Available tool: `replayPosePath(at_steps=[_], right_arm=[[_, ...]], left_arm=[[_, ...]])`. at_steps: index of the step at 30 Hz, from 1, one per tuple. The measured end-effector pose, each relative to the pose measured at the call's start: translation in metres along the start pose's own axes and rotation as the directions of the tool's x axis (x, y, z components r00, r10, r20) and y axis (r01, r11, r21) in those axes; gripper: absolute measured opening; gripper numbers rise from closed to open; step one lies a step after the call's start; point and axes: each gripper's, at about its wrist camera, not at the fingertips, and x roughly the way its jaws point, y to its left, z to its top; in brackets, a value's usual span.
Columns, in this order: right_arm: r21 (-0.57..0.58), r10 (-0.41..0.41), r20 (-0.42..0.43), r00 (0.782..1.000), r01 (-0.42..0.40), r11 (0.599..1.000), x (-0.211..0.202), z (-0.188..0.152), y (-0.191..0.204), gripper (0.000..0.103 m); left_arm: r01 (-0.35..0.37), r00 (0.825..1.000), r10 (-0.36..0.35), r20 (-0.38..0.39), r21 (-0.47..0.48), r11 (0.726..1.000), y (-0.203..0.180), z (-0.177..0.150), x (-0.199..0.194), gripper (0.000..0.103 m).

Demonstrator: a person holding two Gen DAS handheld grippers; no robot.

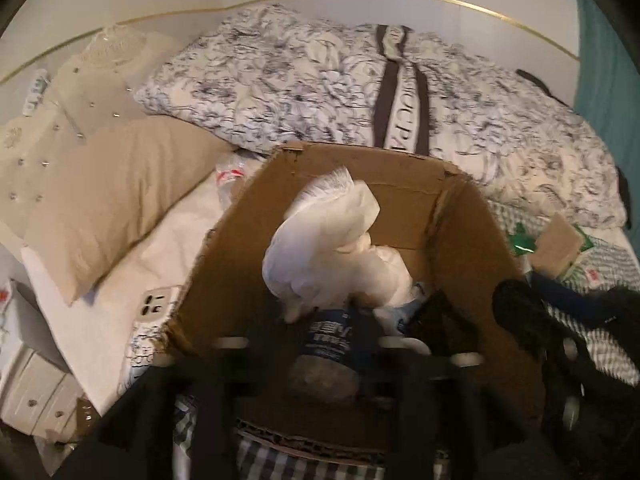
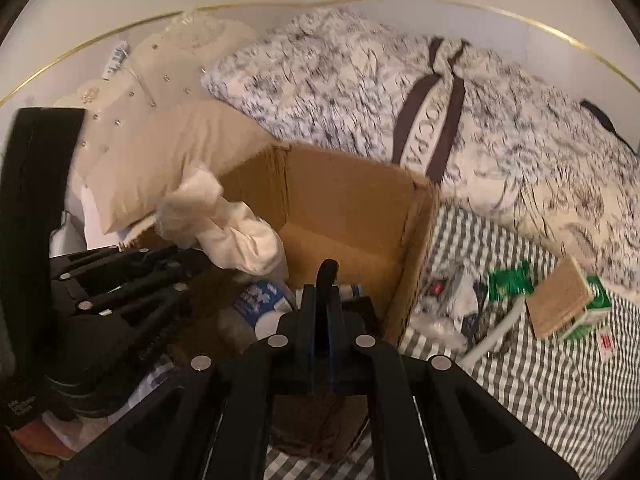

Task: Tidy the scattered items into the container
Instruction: 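Carry lace cloth and hair tie into the cardboard box and open both tools, then withdraw both tools from the box toward the remaining items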

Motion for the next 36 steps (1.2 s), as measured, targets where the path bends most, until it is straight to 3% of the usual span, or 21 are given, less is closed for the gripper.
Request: replayPosePath(at_steps=[1,2,4,16,29,36], right_arm=[[-0.008,-0.025,0.02,0.999,0.025,1.0,-0.003,0.0,0.001,0.044],[-0.007,-0.068,0.041,0.997,0.068,0.998,-0.007,-0.001,0.0,0.056],[0.001,-0.115,0.081,0.99,0.116,0.993,-0.016,-0.002,-0.005,0.068],[0.094,-0.129,0.142,0.981,0.117,0.989,-0.073,-0.017,-0.033,0.07],[0.175,-0.195,0.199,0.96,0.161,0.971,-0.158,-0.058,-0.067,0.077],[0.261,-0.252,0.167,0.953,0.203,0.944,-0.186,-0.101,-0.107,0.082]], left_arm=[[-0.021,1.0,0.021,0.011,-0.018,1.0,0.002,0.001,-0.002,0.077],[-0.02,1.0,0.021,0.02,-0.032,0.999,0.004,0.001,-0.004,0.081],[-0.016,1.0,0.017,0.025,-0.049,0.999,0.006,0.002,-0.007,0.09],[-0.033,0.998,0.035,0.053,-0.028,0.999,-0.017,-0.002,-0.054,0.1],[0.043,0.992,-0.049,0.113,0.055,0.998,-0.079,-0.03,-0.118,0.103],[0.083,0.992,-0.092,0.087,0.104,0.991,-0.118,-0.05,-0.119,0.103]])
